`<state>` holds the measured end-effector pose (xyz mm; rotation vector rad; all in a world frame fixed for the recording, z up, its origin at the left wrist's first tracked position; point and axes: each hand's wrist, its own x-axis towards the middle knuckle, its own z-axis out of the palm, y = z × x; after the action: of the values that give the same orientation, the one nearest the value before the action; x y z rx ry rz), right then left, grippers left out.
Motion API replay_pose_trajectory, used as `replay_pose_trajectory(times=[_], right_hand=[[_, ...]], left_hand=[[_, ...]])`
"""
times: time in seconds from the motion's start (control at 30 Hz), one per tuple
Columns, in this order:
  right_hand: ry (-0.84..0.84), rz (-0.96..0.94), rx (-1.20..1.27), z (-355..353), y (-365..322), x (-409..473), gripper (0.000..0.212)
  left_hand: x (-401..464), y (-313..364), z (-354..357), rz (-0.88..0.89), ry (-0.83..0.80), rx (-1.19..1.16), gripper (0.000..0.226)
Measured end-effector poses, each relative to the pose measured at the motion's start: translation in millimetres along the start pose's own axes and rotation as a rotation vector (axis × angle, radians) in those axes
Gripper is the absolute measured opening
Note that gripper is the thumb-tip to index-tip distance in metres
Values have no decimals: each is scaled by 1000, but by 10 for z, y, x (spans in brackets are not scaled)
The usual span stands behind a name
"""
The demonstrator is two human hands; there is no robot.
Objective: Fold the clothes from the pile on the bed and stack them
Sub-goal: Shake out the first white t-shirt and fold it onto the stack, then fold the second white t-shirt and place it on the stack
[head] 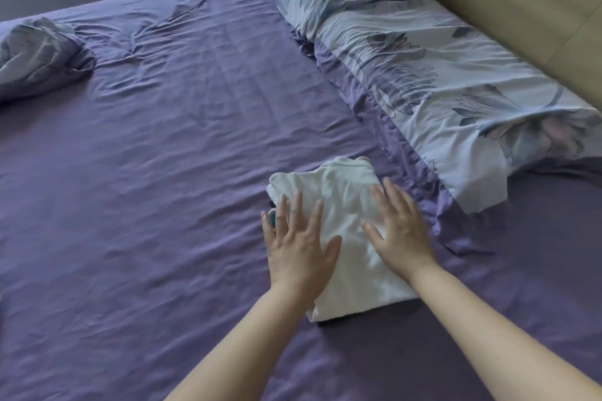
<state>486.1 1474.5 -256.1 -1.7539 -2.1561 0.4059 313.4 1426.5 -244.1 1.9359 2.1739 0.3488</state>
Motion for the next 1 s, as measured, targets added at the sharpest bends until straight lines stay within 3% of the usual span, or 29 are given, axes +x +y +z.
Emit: replay_pose_trajectory(times=[0.17, 0.5, 0.67, 0.8, 1.0], right_hand=[[-289, 46, -124, 227, 131, 89, 74], [-432, 187, -182, 322, 76, 175, 76], [-372, 210, -317, 166, -323, 96, 68], [-399, 159, -272, 173, -844, -216, 61], [-441, -47, -275, 386, -1881, -706, 61]], left_hand=[[98, -233, 287, -17, -193, 95, 81], [254, -301, 286, -59, -401, -20, 84], [-69, -450, -123, -35, -387, -139, 73], [-728, -919, -393, -214, -464, -48, 70], [-1607, -1848, -824, -575, -517, -156, 58]])
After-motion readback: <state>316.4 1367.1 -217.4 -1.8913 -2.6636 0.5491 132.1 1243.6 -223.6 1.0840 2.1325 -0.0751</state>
